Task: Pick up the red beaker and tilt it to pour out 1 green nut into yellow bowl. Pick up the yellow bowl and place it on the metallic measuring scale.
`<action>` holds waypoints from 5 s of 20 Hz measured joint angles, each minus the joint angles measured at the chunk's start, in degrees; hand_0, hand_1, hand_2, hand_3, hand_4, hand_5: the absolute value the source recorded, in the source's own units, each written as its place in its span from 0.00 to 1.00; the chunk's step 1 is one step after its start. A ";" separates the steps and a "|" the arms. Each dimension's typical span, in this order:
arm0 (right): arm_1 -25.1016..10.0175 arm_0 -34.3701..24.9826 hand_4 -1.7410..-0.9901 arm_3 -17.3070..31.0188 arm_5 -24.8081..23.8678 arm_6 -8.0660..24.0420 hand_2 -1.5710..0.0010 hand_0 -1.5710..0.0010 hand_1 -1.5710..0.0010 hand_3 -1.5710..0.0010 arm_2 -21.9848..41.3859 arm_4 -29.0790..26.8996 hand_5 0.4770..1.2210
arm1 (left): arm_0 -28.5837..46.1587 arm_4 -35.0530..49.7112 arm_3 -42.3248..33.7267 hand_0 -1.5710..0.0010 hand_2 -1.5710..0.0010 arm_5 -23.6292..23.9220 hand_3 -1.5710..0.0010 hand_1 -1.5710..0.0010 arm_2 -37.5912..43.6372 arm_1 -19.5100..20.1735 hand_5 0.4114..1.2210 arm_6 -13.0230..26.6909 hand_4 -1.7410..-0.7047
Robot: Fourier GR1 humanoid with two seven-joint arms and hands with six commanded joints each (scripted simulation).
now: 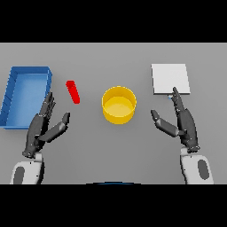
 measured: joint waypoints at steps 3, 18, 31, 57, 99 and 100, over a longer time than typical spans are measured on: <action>0.33 -0.29 0.66 0.32 1.23 -0.27 1.00 1.00 1.00 1.00 -0.15 -1.66 0.16 | 0.45 -1.17 -0.73 1.00 1.00 0.31 1.00 1.00 -1.06 -0.34 0.30 0.93 0.55; -0.75 0.33 0.59 -1.29 3.49 -2.26 1.00 1.00 1.00 1.00 -1.04 -4.23 0.20 | -18.54 -3.07 23.14 1.00 1.00 3.00 1.00 1.00 4.20 -0.58 0.28 -1.45 0.50; -0.59 -1.06 0.58 1.12 1.90 -1.30 1.00 1.00 1.00 1.00 -1.13 -2.12 0.23 | -32.95 -5.15 44.58 1.00 1.00 6.84 1.00 1.00 7.95 -1.97 0.37 -10.97 0.40; -0.39 -0.32 0.61 0.19 2.17 -2.02 1.00 1.00 1.00 1.00 -0.67 -2.01 0.25 | -37.32 -8.59 37.06 0.00 0.00 9.27 0.01 0.00 5.05 -1.62 0.95 -7.67 0.15; 1.15 -0.08 0.61 0.30 2.59 -0.33 1.00 1.00 1.00 1.00 -1.70 -4.65 0.17 | -75.06 -51.44 50.02 0.00 0.00 -20.03 0.02 0.00 -56.93 13.20 1.00 3.81 0.00; 0.90 -0.14 0.61 0.74 2.48 0.00 1.00 1.00 1.00 1.00 -1.87 -4.43 0.17 | -75.85 -52.23 51.16 0.00 0.00 -20.26 0.02 0.00 -58.27 12.33 1.00 4.09 0.00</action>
